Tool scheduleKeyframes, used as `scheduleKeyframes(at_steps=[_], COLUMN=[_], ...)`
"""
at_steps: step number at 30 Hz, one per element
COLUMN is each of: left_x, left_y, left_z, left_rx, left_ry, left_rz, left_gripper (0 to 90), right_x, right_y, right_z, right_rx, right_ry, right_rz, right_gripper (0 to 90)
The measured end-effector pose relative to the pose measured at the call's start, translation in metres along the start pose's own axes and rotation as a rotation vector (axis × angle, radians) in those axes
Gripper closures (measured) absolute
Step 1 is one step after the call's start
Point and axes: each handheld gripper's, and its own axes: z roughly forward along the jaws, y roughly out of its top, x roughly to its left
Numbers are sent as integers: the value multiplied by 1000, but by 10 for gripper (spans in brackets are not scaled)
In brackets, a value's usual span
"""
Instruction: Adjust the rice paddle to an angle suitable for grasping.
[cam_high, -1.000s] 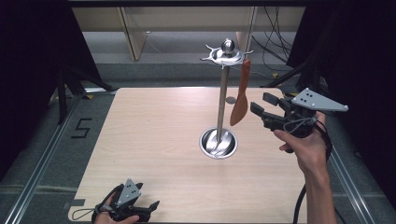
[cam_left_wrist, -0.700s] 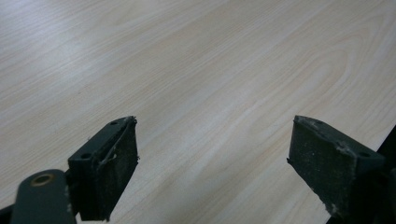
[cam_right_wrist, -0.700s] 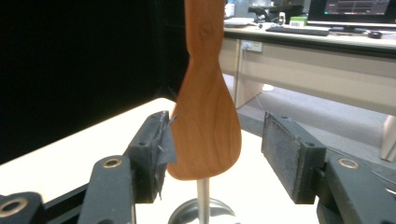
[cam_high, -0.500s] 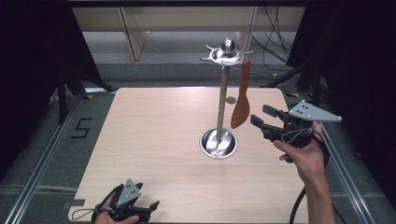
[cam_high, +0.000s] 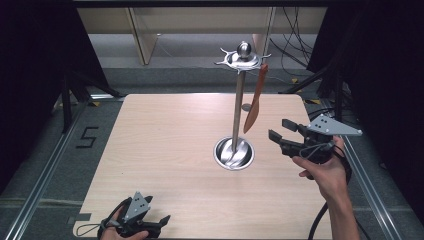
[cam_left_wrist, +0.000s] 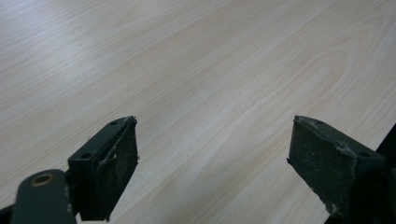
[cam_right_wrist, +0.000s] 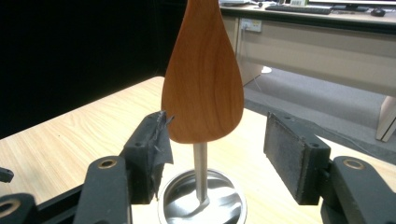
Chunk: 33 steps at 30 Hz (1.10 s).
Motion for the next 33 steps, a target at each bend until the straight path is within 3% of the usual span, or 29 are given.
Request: scheduleKeyframes(at_steps=[1, 2, 4, 5, 7, 10, 20, 23, 26, 29, 30, 33], left_x=[0, 0, 1, 1, 0, 0, 1, -1, 0, -1, -2, -2], left_y=[0, 0, 1, 0, 0, 1, 2, 1, 2, 2, 2, 3], left_z=[-1, -1, -1, 0, 0, 0, -1, 0, 0, 3, 3, 3], left_rx=[10, 5, 5, -1, 0, 1, 5, 1, 8, -12, -14, -14], left_ry=[3, -1, -8, -1, -1, -5, -1, -5, -10, -12, -14, -19], left_rz=[-2, -5, 16, 10, -10, -3, 15, -12, 20, -12, -16, -24], left_gripper=[151, 150, 151, 151, 151, 151, 151, 151, 150, 151, 150, 151], right_x=[-1, 1, -1, 1, 0, 0, 1, 1, 4, 1, 3, 3], right_y=[-1, -2, -3, -4, -6, -9, -20, -24, -28, -32, -34, -39], right_z=[0, 1, 1, 0, 0, 1, 5, 6, 5, 4, 4, 5], right_rx=[-5, -1, 2, 3, 7, 2, 46, 54, 62, 92, 93, 104], right_ry=[-6, -3, -3, -5, 0, -17, -3, 0, -4, 16, 7, 11], right_rz=[-13, 14, -15, 7, -5, -10, 9, -14, 9, -25, 3, -10], right_gripper=[408, 406, 403, 401, 396, 387, 371, 363, 358, 352, 351, 349])
